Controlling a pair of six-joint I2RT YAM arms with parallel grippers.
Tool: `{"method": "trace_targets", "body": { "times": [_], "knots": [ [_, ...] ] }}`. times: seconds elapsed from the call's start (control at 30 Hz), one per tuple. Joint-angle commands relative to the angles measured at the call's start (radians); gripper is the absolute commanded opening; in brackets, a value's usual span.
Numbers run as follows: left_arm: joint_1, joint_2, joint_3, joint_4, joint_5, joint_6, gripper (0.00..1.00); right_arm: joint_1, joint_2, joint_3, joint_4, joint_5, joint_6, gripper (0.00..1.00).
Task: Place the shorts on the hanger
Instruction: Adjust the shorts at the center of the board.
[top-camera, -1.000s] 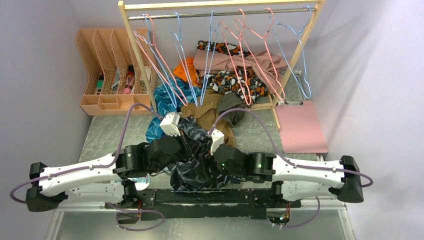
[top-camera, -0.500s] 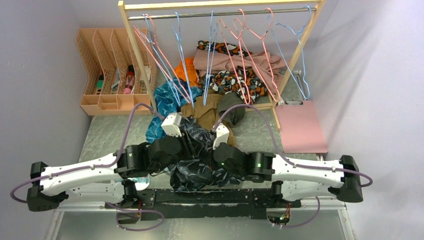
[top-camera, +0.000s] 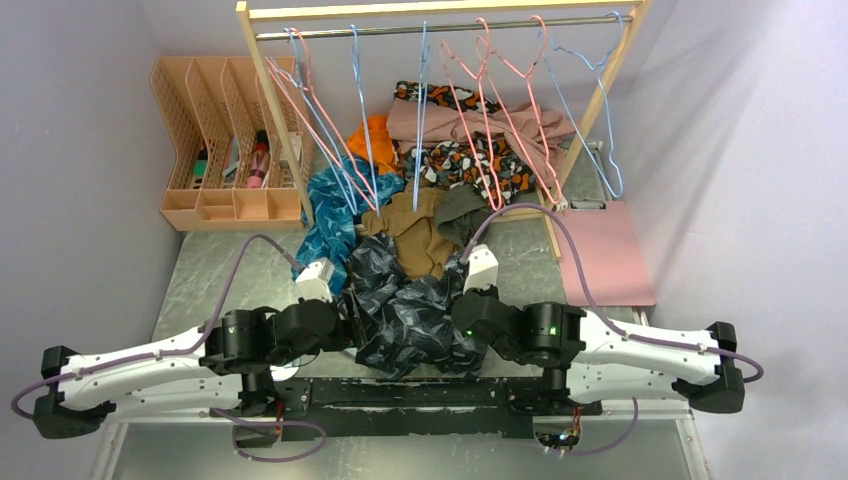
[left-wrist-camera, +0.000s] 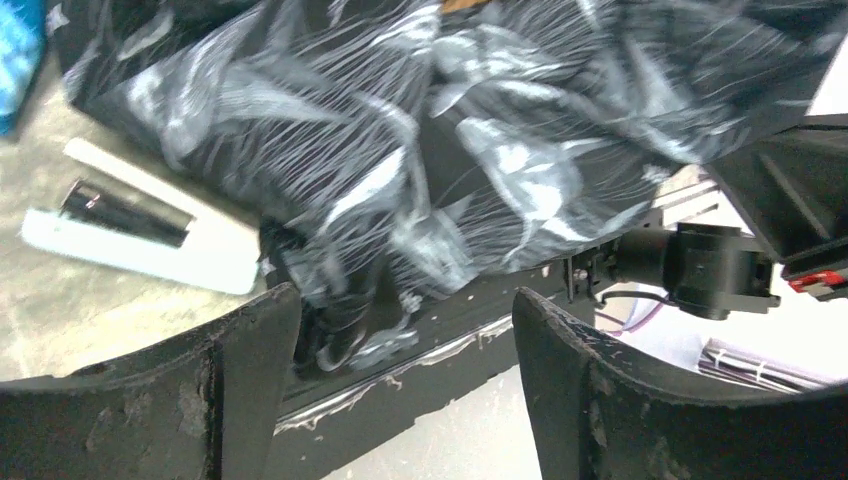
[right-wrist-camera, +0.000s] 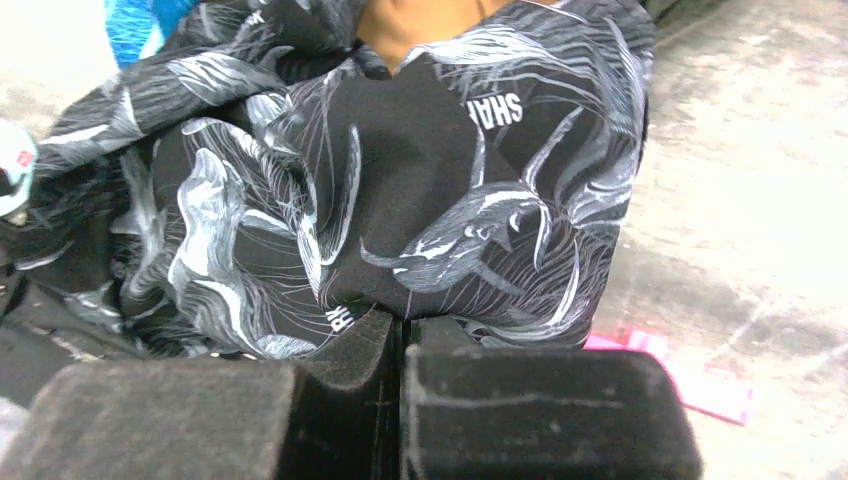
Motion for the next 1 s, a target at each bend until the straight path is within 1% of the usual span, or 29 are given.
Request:
{"method": "trace_targets", "body": {
  "times": [0.0, 0.1, 0.2, 0.27, 0.33, 0.4, 0.53, 0.57, 0.6, 0.7, 0.83, 0.97],
  "knots": [
    [-0.003, 0.004, -0.012, -0.152, 0.027, -0.111, 0.79, 0.004, 0.02, 0.039, -0.13, 0.113, 0.045, 0.0],
    [-0.003, 0.045, -0.011, -0.196, 0.035, -0.134, 0.78, 0.003, 0.044, 0.04, -0.157, 0.118, 0.061, 0.0],
    [-0.003, 0.076, -0.032, -0.159, 0.048, -0.125, 0.76, 0.003, 0.041, 0.034, -0.175, 0.123, 0.078, 0.0],
    [-0.003, 0.091, -0.056, -0.109, 0.055, -0.111, 0.73, 0.004, 0.027, 0.035, -0.175, 0.12, 0.076, 0.0],
    [-0.002, 0.103, -0.066, -0.062, 0.053, -0.095, 0.63, 0.004, 0.01, 0.039, -0.169, 0.112, 0.068, 0.0],
    [-0.002, 0.112, -0.053, -0.033, 0.037, -0.072, 0.47, 0.004, -0.002, 0.047, -0.159, 0.096, 0.048, 0.0],
    [-0.002, 0.101, 0.027, -0.018, -0.022, 0.013, 0.2, 0.004, -0.041, 0.065, -0.124, 0.063, 0.013, 0.0],
    [-0.003, 0.091, 0.049, -0.011, -0.036, 0.043, 0.11, 0.004, -0.05, 0.072, -0.118, 0.059, 0.004, 0.0],
    [-0.002, 0.079, 0.076, -0.01, -0.05, 0.072, 0.08, 0.003, -0.058, 0.082, -0.11, 0.056, -0.007, 0.0],
    [-0.003, 0.021, 0.16, -0.027, -0.09, 0.139, 0.07, 0.003, -0.066, 0.127, -0.116, 0.063, -0.033, 0.0],
    [-0.003, -0.107, 0.227, -0.028, -0.141, 0.223, 0.07, 0.004, -0.05, 0.224, -0.158, 0.092, -0.056, 0.0],
    [-0.002, -0.244, 0.276, 0.014, -0.134, 0.316, 0.07, 0.004, -0.082, 0.276, -0.074, 0.034, -0.159, 0.0]
  ]
}}
